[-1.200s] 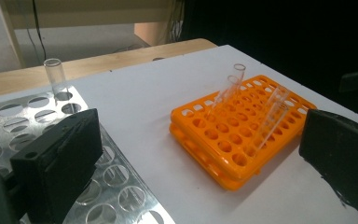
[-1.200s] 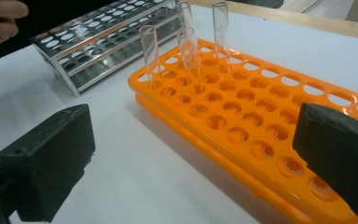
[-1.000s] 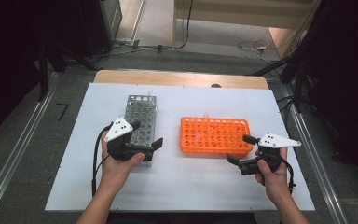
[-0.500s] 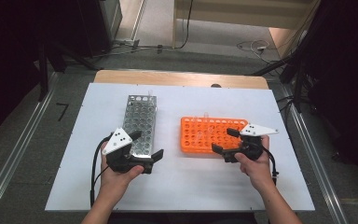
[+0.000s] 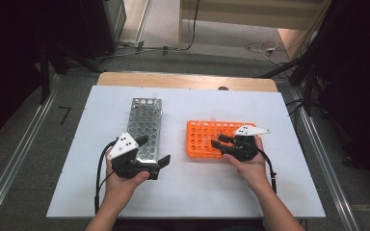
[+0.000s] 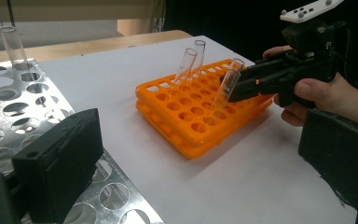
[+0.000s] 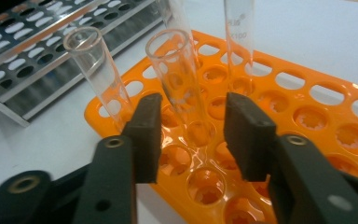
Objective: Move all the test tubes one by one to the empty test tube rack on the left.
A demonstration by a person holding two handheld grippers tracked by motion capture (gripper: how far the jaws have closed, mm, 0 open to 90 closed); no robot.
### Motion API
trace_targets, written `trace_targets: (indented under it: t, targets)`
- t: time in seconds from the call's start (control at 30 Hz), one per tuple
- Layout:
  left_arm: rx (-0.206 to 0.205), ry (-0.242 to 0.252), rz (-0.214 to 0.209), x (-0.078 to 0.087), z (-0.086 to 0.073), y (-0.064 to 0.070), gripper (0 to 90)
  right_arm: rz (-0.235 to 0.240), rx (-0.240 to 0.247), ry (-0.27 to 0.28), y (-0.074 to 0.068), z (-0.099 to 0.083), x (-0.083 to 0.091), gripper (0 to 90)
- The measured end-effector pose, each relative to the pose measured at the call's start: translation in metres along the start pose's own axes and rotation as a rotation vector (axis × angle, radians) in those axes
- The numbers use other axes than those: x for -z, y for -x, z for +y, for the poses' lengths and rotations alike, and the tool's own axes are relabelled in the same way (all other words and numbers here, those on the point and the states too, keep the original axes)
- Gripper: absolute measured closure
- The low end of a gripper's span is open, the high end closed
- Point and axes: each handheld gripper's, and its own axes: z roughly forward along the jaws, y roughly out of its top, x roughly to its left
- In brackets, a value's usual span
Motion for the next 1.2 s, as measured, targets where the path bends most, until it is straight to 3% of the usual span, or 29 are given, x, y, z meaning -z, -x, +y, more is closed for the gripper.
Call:
trace_targets:
  t: [0.1, 0.47, 0.8, 0.93, 1.2]
  targets:
    - [0.004, 0.001, 0.001, 0.0, 0.0, 0.0, 0.0, -0.023, 0.004, -0.02, -0.001, -0.001, -0.006, 61.4]
    - [0.006, -0.005, -0.009, -0.003, -0.001, 0.001, 0.0, -0.089, 0.064, 0.012, -0.009, -0.002, -0.012, 73.7]
    - [0.0, -0.006, -0.015, -0.005, -0.001, 0.003, 0.0, -0.041, 0.027, 0.106, -0.004, 0.007, 0.013, 74.0]
    - [-0.003, -0.005, -0.02, -0.006, -0.001, 0.005, 0.0, -0.016, 0.011, 0.12, -0.005, 0.011, 0.028, 74.0]
    - [-0.008, 0.0, -0.041, -0.008, 0.002, 0.012, 0.0, 0.025, 0.046, 0.111, -0.021, 0.012, 0.049, 74.0]
